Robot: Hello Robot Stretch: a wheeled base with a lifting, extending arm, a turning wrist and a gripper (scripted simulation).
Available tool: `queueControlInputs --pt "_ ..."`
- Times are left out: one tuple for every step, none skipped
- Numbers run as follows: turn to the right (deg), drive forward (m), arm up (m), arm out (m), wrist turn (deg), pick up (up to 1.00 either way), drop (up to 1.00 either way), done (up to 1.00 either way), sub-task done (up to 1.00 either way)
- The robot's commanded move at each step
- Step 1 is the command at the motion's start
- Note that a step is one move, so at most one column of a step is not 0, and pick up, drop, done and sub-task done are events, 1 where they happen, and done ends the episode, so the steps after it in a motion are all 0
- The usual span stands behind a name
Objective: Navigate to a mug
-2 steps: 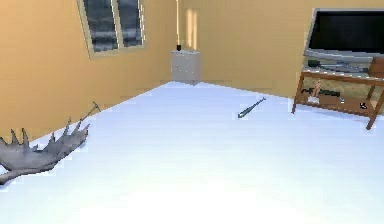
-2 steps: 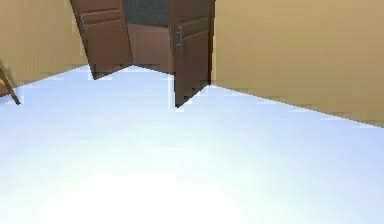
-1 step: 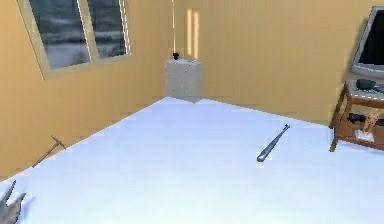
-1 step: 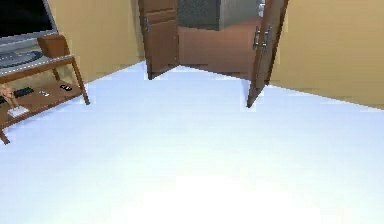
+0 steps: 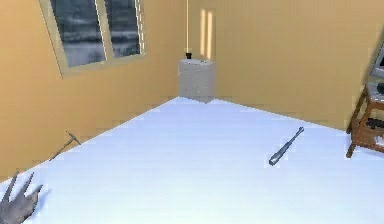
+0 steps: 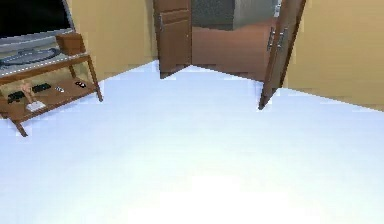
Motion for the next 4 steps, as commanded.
queueControlInputs --pt "0.0 1.0 0.0 0.0 0.0 0.0 0.0 0.0 0.0" --pt "0.0 1.0 0.0 0.0 0.0 0.0 0.0 0.0 0.0" --pt "0.0 0.95 0.0 0.0 0.0 0.0 0.0 0.0 0.0" --pt "0.0 0.0 0.0 0.0 0.0 0.0 0.0 1.0 0.0"
